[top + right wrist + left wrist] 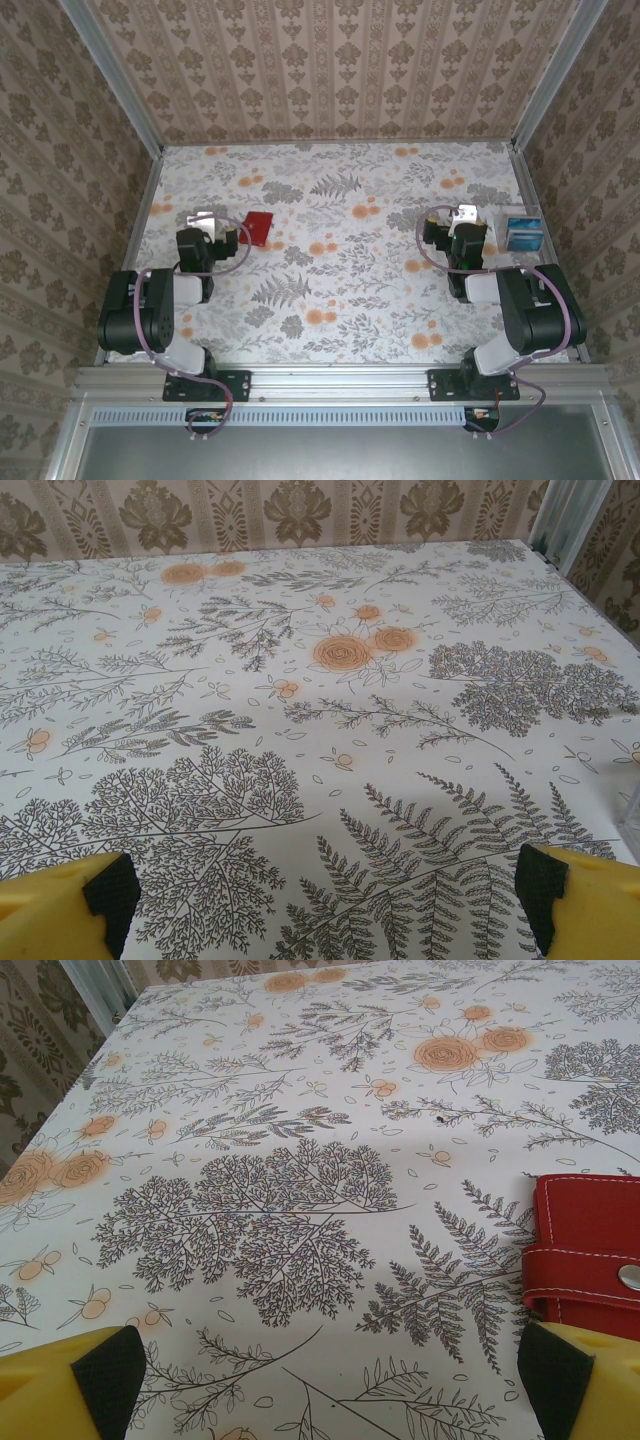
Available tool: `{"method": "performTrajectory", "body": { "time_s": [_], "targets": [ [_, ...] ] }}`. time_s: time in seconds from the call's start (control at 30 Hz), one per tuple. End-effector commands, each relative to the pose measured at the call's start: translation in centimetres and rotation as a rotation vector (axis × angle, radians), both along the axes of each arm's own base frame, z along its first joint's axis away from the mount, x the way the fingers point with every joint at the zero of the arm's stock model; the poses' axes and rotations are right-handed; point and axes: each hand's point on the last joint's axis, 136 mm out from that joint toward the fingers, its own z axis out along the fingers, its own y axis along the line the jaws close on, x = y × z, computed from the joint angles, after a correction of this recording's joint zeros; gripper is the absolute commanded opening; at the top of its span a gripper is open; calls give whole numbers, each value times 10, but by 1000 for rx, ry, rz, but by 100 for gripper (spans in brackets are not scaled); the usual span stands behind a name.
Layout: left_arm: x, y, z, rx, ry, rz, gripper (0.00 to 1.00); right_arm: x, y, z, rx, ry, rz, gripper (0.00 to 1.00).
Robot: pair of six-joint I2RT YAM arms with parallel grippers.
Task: Put the credit cards into the card holder
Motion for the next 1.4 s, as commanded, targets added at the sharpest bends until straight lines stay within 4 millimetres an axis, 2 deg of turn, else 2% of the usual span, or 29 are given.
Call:
{"method": "performTrajectory", "body": {
  "time_s": [0.0,0.1,0.17,0.23,0.33,0.47,0.53,0.63,0.67,0.73,0.83,0.9,1.0,1.13,1.27,1.37],
  "targets": [
    [9,-1,17,-7,-57,-1,100,1,-1,6,-1,-26,-16,100],
    [10,-1,17,-8,-57,1,100,-2,-7,14,32,-33,-29,100],
    [9,4,22,7,-71,32,100,-2,-11,29,44,-24,-33,100],
    [0,7,42,28,-100,73,100,-3,-29,59,56,-2,-149,100],
    [-9,6,81,-11,-90,91,100,-8,-52,92,128,62,-334,100],
    [-18,8,126,-191,-37,179,100,-11,-78,104,185,177,-509,100],
    [-22,13,135,-270,19,256,100,-7,-87,97,258,266,-531,98],
    [-30,27,130,-370,131,419,100,2,-95,86,325,369,-472,94],
    [-30,21,129,-394,174,392,100,6,-96,82,332,401,-424,92],
    [-27,-5,125,-449,276,218,100,16,-98,77,329,480,-297,85],
    [-27,-31,112,-542,321,102,100,15,-114,62,278,610,-271,78],
    [-31,-43,110,-597,342,56,100,20,-108,55,270,665,-201,75],
    [-41,-71,119,-522,357,-88,100,14,-106,35,214,808,-131,71],
    [-57,-87,125,-482,427,-159,100,5,-117,15,119,911,-122,65],
    [-69,-79,118,-412,472,-137,100,17,-109,7,74,904,-50,57],
    [-70,-67,109,-348,486,-109,100,22,-111,-5,11,942,-47,55]
  ]
}}
